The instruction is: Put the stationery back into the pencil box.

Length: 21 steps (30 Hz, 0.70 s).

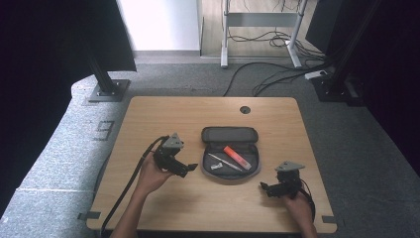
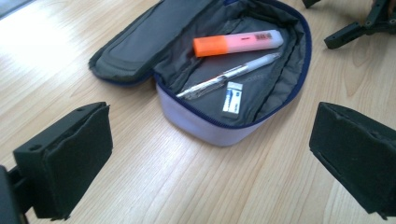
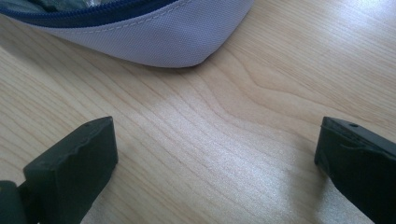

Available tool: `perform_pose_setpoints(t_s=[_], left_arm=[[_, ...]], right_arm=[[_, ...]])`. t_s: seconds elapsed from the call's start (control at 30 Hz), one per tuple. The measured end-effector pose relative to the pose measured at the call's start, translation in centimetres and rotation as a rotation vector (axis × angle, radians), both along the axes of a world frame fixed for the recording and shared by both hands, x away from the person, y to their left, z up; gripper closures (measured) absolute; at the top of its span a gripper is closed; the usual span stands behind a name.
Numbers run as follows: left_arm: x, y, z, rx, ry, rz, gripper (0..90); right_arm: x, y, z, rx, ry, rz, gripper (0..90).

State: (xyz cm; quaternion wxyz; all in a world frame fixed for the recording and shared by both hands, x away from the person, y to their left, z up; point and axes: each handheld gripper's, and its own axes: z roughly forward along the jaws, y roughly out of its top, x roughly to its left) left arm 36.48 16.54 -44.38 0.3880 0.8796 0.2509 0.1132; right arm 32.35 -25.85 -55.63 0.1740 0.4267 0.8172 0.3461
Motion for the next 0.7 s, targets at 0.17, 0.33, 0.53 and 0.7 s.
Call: perform_pose_setpoints(t_s=[0.17,0.33,0.53,0.7], left_arm=[[-0.2,1.2,-0.8,-0.004,0.010,0.018,0.0],[-0.4,1.9,-2.1,0.025,0.009,0.044,0.0],[-0.8,2.4,-4.0,0.045,0.009,0.062,0.0],[-1.1,2.7,-5.4,0.030,0.019,0.071,0.0]], right_arm=[[0.0,0.0,0.0,-0.001,0.000,0.001,0.0],[0.0,0.0,0.0,0.000,0.000,0.000,0.0],[0.0,0.0,0.0,-0.001,0.000,0.001,0.0],[0.0,0.0,0.0,-0.001,0.000,0.001,0.0]])
